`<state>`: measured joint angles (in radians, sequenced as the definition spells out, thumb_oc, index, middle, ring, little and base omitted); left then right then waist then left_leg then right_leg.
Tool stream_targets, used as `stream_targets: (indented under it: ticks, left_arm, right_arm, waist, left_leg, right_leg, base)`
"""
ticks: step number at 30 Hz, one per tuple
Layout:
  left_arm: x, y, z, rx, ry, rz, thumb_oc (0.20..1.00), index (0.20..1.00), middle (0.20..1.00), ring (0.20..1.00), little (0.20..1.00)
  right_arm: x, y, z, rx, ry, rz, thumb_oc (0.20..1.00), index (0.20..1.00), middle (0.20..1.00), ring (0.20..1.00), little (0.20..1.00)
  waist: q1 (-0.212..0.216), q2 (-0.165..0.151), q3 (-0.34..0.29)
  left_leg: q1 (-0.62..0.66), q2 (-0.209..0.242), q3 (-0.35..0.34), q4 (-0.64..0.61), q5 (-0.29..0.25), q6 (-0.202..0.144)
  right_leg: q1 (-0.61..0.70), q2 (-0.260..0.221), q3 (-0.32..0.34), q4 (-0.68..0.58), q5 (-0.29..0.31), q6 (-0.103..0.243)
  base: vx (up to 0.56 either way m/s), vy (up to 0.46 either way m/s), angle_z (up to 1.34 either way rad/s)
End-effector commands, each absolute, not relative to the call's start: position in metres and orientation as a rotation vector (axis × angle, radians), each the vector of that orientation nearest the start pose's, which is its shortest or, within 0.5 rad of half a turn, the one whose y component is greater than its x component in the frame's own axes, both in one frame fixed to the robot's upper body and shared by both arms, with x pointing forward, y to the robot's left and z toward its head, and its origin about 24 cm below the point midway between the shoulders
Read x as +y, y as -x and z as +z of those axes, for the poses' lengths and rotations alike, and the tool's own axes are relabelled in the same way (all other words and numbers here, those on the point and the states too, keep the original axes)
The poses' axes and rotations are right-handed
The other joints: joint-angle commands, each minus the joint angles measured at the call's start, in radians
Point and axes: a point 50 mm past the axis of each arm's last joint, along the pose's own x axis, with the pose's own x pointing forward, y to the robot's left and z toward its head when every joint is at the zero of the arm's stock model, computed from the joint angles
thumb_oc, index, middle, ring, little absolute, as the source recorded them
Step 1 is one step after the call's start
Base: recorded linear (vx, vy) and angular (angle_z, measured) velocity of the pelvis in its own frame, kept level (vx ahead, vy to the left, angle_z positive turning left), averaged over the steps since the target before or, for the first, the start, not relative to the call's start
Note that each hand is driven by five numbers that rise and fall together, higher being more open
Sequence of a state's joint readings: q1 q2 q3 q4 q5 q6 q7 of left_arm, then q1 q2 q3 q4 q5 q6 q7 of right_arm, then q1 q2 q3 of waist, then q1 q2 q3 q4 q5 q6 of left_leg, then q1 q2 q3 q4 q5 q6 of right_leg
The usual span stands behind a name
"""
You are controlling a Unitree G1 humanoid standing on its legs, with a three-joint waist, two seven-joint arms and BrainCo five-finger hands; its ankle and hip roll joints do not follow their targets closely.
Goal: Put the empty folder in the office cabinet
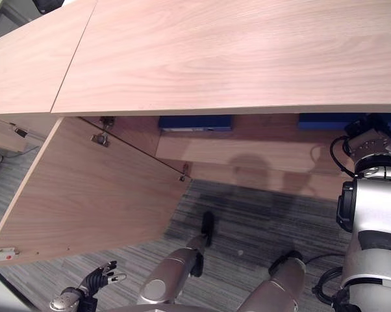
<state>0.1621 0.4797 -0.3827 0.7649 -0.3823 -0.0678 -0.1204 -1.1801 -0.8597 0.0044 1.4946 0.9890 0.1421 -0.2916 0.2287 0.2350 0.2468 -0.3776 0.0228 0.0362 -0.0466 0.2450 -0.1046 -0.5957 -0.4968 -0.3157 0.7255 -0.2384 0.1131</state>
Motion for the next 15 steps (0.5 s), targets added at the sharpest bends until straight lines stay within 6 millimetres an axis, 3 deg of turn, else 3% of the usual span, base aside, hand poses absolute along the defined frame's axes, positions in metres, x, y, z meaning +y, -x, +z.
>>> stream_targets:
  ticks: [1, 5, 7, 9, 12, 13, 15]
  left_arm:
    - [0.269, -0.117, -0.12, 0.949, -0.22, -0.066, 1.0, 1.0, 1.0, 1.0, 1.0]
    - [0.269, -0.117, -0.12, 0.952, -0.225, -0.071, 1.0, 1.0, 1.0, 1.0, 1.0]
    - [0.269, -0.118, -0.12, 0.948, -0.224, -0.069, 1.0, 1.0, 1.0, 1.0, 1.0]
    - [0.268, -0.118, -0.12, 0.948, -0.222, -0.072, 1.0, 1.0, 1.0, 1.0, 1.0]
    - [0.266, -0.121, -0.12, 0.941, -0.219, -0.072, 1.0, 1.0, 1.0, 1.0, 1.0]
    - [0.267, -0.121, -0.12, 0.942, -0.222, -0.072, 1.0, 1.0, 1.0, 1.0, 1.0]
    - [0.265, -0.122, -0.121, 0.94, -0.21, -0.067, 1.0, 1.0, 1.0, 1.0, 1.0]
  right_arm:
    - [-0.412, -0.332, 0.258, -0.113, -0.463, -0.813, 1.0, 1.0, 1.0, 1.0, 1.0]
    - [-0.417, -0.329, 0.242, -0.062, -0.461, -0.834, 1.0, 1.0, 1.0, 1.0, 1.0]
    - [-0.423, -0.322, 0.22, -0.009, -0.479, -0.863, 1.0, 1.0, 1.0, 1.0, 1.0]
    - [-0.424, -0.32, 0.214, 0.0, -0.486, -0.869, 1.0, 1.0, 1.0, 1.0, 1.0]
    - [-0.428, -0.312, 0.181, 0.073, -0.513, -0.907, 1.0, 1.0, 1.0, 1.0, 1.0]
    - [-0.428, -0.311, 0.18, 0.074, -0.514, -0.908, 1.0, 1.0, 1.0, 1.0, 1.0]
    - [-0.43, -0.302, 0.154, 0.131, -0.544, -0.936, 1.0, 1.0, 1.0, 1.0, 1.0]
  waist:
    - [0.038, -0.023, 0.023]
    - [0.043, -0.02, 0.02]
    - [0.048, -0.013, 0.017]
    - [0.049, -0.013, 0.016]
    - [0.046, -0.008, 0.015]
    - [0.047, -0.009, 0.015]
    - [0.044, -0.008, 0.012]
  left_leg:
    - [0.108, 0.039, -0.154, 0.014, -0.222, -0.048]
    - [0.111, 0.038, -0.158, 0.014, -0.222, -0.047]
    - [0.114, 0.035, -0.163, 0.016, -0.224, -0.047]
    - [0.116, 0.035, -0.165, 0.018, -0.225, -0.046]
    - [0.121, 0.033, -0.167, 0.02, -0.228, -0.044]
    - [0.122, 0.034, -0.168, 0.02, -0.228, -0.044]
    - [0.127, 0.034, -0.169, 0.022, -0.23, -0.044]
  right_leg:
    - [0.081, 0.015, 0.06, -0.109, 0.057, 0.12]
    - [0.087, 0.014, 0.057, -0.109, 0.057, 0.121]
    - [0.097, 0.012, 0.053, -0.112, 0.058, 0.123]
    - [0.101, 0.012, 0.052, -0.113, 0.058, 0.124]
    - [0.115, 0.011, 0.044, -0.119, 0.059, 0.125]
    - [0.116, 0.011, 0.044, -0.12, 0.059, 0.125]
    - [0.13, 0.013, 0.037, -0.126, 0.06, 0.125]
  base:
    - [0.0, 0.0, 0.0]
    - [0.0, 0.0, 0.0]
    - [-0.01, 0.01, 0.02]
    - [0.0, 0.0, 0.0]
    - [-0.01, 0.012, 0.05]
    - [-0.01, 0.028, 0.14]
    - [-0.01, 0.02, 0.08]
